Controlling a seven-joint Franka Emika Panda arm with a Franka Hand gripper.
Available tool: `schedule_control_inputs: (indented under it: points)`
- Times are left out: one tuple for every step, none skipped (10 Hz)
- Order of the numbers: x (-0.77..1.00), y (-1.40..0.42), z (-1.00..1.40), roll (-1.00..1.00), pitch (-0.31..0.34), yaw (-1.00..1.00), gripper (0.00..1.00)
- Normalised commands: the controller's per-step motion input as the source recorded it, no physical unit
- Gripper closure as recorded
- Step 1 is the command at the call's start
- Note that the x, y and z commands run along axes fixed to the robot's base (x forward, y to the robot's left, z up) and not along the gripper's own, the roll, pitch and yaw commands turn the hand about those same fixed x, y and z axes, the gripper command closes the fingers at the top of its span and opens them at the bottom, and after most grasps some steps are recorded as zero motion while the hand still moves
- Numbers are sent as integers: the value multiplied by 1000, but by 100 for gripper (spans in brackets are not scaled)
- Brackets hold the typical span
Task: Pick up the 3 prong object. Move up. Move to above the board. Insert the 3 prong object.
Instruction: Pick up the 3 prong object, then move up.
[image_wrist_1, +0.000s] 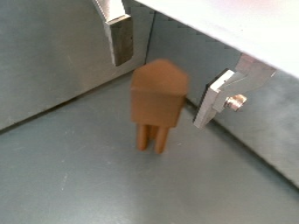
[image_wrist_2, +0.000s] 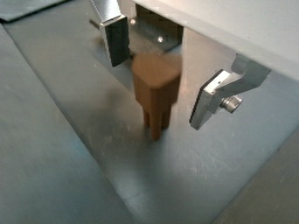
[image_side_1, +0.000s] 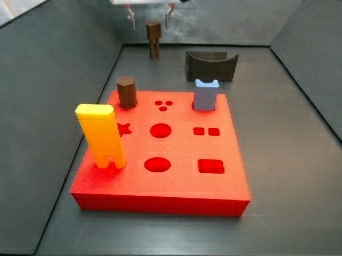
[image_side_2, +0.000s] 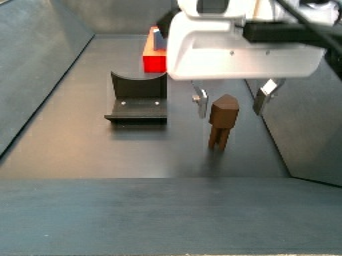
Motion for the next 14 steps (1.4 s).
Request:
schedule_control_inputs:
  points:
    - [-151,-29,-154,37,-7,0,0]
    - [0,0,0,0,0,0,0]
    - [0,0,0,0,0,0,100]
    - [0,0,0,0,0,0,100]
    - [0,0,0,0,0,0,100]
    - [0,0,0,0,0,0,100]
    - [0,0,0,0,0,0,100]
    - [0,0,0,0,0,0,100]
    - [0,0,0,0,0,0,100]
    - [0,0,0,0,0,0,100]
    - [0,0,0,0,0,0,100]
    - [0,0,0,0,0,0,100]
    - [0,0,0,0,0,0,100]
    - [0,0,833,0,0,0,100]
